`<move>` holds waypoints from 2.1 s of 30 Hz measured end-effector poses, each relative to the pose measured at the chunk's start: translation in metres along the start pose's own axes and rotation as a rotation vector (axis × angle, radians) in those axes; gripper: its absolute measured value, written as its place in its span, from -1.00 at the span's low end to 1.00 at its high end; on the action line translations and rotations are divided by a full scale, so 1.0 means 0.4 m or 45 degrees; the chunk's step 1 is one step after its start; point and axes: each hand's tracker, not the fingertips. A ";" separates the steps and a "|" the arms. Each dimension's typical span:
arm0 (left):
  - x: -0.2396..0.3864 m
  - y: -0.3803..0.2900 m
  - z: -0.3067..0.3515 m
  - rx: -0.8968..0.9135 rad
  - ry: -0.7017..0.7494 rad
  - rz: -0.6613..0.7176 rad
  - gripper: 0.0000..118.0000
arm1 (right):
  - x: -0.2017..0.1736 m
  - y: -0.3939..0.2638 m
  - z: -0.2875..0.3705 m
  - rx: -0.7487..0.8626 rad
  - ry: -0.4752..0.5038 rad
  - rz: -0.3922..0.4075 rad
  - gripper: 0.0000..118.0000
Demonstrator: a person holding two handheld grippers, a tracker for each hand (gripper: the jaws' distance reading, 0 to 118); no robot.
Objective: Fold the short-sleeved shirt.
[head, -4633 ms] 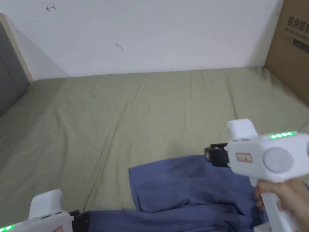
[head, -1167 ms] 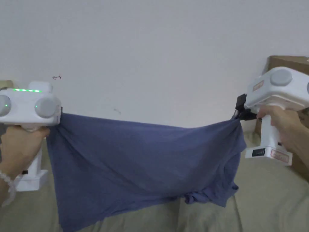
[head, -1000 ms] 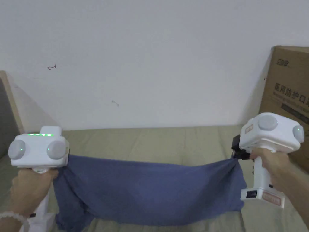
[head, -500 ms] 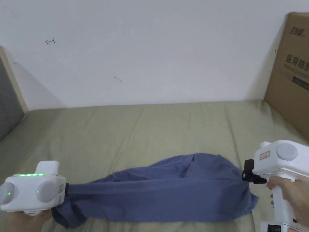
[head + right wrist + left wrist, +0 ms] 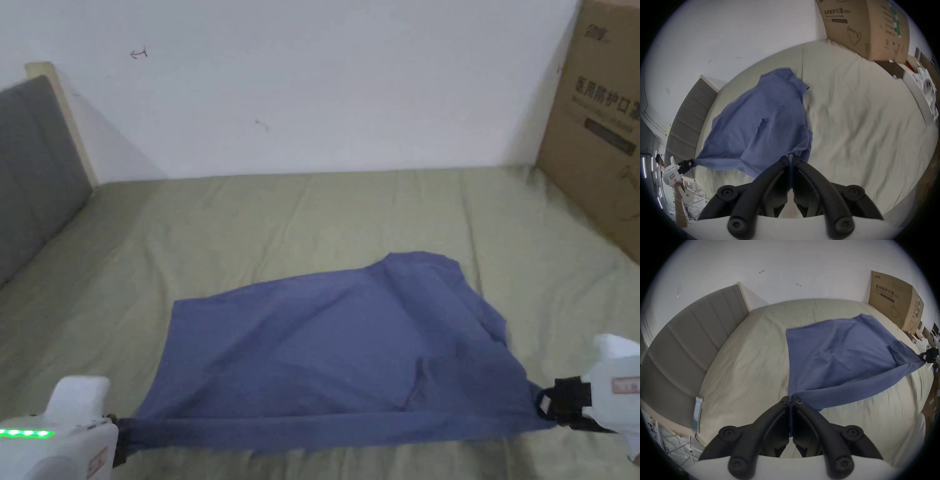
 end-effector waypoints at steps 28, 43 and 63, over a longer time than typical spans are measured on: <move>-0.082 -0.285 0.229 0.025 -0.224 0.300 0.13 | -0.010 -0.347 0.185 0.057 0.134 -0.029 0.64; -0.079 -0.306 0.118 0.014 -0.114 0.325 0.94 | -0.018 -0.402 0.155 0.134 0.027 -0.124 -1.00; -0.047 -0.292 0.068 -0.104 -0.154 0.285 -0.92 | 0.036 -0.372 -0.039 -0.064 -0.138 0.012 -0.74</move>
